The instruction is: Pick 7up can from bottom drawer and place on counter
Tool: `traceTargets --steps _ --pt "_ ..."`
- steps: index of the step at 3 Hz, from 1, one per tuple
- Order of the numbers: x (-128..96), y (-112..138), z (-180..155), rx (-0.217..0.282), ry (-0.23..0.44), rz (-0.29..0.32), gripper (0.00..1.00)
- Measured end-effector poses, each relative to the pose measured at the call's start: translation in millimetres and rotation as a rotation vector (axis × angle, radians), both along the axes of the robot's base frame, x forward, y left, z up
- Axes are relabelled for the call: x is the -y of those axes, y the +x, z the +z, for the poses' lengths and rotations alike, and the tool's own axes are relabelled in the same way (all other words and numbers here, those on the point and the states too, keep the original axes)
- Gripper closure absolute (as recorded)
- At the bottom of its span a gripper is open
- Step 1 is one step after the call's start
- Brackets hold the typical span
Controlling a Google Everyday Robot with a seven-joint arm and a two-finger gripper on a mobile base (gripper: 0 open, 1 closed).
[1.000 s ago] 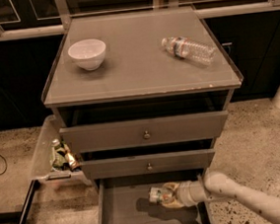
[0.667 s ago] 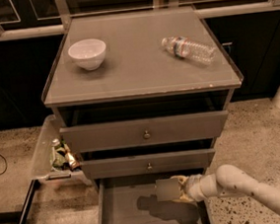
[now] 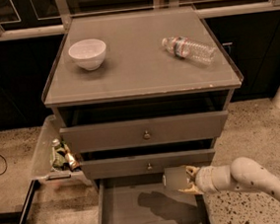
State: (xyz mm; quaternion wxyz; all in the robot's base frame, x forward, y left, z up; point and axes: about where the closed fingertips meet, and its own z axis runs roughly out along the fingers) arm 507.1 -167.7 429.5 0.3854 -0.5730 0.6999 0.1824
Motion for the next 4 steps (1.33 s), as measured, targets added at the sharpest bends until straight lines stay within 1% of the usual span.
traceTargets --steps 1,2,3,4 --pt "-3.5 -12.8 25.2 0.052 -0.023 0.005 1.0" --pt "-18.2 -43.9 92.2 0.164 -0.074 0.06 1.0" --pt "-25.2 -65.0 182.0 0.259 -0.11 0.121 1.0" --pt "-29.6 -71.6 268.0 0.313 -0.128 0.139 1.0"
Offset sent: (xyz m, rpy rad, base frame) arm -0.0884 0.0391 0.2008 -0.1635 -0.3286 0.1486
